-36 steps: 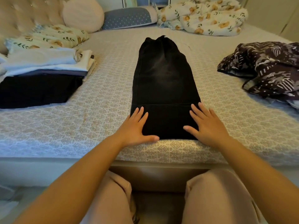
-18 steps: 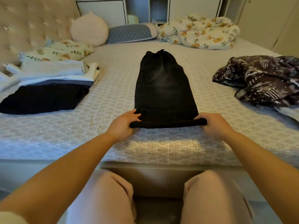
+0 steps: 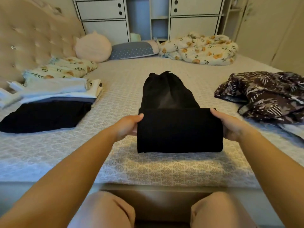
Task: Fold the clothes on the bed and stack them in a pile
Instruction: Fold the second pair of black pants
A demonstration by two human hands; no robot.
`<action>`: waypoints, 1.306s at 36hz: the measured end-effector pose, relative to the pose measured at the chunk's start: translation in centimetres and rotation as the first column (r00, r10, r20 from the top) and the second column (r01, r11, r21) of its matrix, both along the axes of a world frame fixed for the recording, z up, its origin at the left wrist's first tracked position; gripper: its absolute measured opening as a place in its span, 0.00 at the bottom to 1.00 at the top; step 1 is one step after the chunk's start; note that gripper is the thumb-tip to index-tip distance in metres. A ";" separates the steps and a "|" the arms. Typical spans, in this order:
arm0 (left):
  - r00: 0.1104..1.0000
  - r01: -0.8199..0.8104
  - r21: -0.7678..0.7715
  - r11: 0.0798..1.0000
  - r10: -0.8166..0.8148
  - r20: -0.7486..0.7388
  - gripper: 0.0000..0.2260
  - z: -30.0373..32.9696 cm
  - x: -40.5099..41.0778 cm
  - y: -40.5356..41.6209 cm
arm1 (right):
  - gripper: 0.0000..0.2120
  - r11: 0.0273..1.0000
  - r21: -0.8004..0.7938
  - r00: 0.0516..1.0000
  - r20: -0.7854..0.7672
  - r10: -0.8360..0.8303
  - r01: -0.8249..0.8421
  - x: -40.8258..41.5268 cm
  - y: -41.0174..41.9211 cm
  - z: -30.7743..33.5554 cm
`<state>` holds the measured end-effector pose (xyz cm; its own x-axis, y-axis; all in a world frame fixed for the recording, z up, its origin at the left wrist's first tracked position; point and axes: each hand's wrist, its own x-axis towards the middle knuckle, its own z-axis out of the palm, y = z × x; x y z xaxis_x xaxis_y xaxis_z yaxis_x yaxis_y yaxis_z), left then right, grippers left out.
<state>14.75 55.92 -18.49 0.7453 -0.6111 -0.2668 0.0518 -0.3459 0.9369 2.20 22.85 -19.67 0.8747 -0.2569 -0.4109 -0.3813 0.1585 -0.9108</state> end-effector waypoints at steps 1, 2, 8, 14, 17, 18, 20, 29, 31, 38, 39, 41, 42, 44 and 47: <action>0.998 -0.060 -0.014 0.998 0.060 0.018 0.16 -0.6 -0.1 -0.5 | 0.24 1.000 -0.016 1.000 0.006 -0.024 0.024 0.4 0.2 -0.7; 0.997 -0.074 0.003 0.997 0.074 0.026 0.19 -1.2 -0.4 -0.9 | 0.26 0.998 -0.058 1.000 -0.009 -0.009 0.009 0.5 0.5 -1.4; 0.963 -0.170 0.272 0.947 0.101 0.250 0.22 -5.9 -1.2 -2.6 | 0.21 0.917 -0.391 0.987 -0.160 0.019 -0.081 -0.2 1.7 -3.7; 0.889 -0.312 0.285 0.906 0.173 0.423 0.20 -7.2 -1.9 -2.8 | 0.17 0.761 -0.649 1.000 -0.008 -0.028 0.017 -0.2 3.2 -4.1; 0.865 -0.337 0.385 0.859 0.121 0.488 0.17 -8.0 -2.4 -2.5 | 0.19 0.637 -0.770 0.995 -0.088 -0.045 -0.039 -0.6 3.7 -5.2; 0.857 -0.350 0.417 0.839 0.107 0.505 0.17 -8.3 -2.6 -2.4 | 0.21 0.621 -0.782 0.992 -0.114 -0.062 -0.051 -0.7 3.9 -5.6; 0.817 -0.410 0.434 0.802 0.112 0.565 0.18 -8.5 -3.0 -2.3 | 0.23 0.606 -0.795 0.987 -0.102 -0.123 -0.007 -1.0 4.2 -6.4; 0.432 -0.428 0.417 0.802 -0.224 0.874 0.22 -7.4 -3.9 -4.4 | 0.29 -0.109 -0.992 0.993 -0.050 -0.104 -0.061 -0.5 7.4 -5.3; 0.474 -0.337 0.521 0.784 -0.337 0.813 0.24 -7.7 -4.3 -6.0 | 0.26 -0.146 -0.989 0.998 -0.036 0.059 -0.027 0.4 8.3 -5.2; 0.542 -0.210 0.673 0.709 -0.489 0.684 0.34 -10.0 -3.5 -6.5 | 0.29 0.004 -0.963 0.955 -0.266 0.132 -0.269 0.6 7.5 -8.6; 0.523 -0.190 0.673 0.715 -0.506 0.686 0.36 -10.1 -3.4 -6.1 | 0.31 -0.001 -0.964 0.954 -0.263 0.141 -0.266 0.3 7.3 -8.7; 0.485 -0.141 0.682 0.718 -0.550 0.680 0.39 -10.1 -3.4 -5.3 | 0.35 -0.030 -0.964 0.946 -0.267 0.184 -0.266 -0.6 7.0 -8.7; 0.465 -0.120 0.685 0.719 -0.569 0.678 0.41 -10.1 -3.4 -4.8 | 0.37 -0.059 -0.964 0.938 -0.268 0.220 -0.261 -1.3 6.7 -8.8; 0.428 -0.096 0.682 0.725 -0.589 0.686 0.43 -10.3 -3.5 -3.7 | 0.39 -0.131 -0.959 0.911 -0.279 0.303 -0.250 -2.7 5.9 -8.8; 0.417 -0.095 0.663 0.743 -0.575 0.704 0.36 -10.6 -3.8 -2.5 | 0.36 -0.135 -0.967 0.897 -0.251 0.363 -0.216 -4.1 4.6 -8.8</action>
<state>10.97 53.41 -29.09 0.6100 -0.7907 0.0515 -0.7924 -0.6083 0.0461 -1.89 27.50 -28.45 0.9986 -0.0262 0.0462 -0.0253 -0.9995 -0.0183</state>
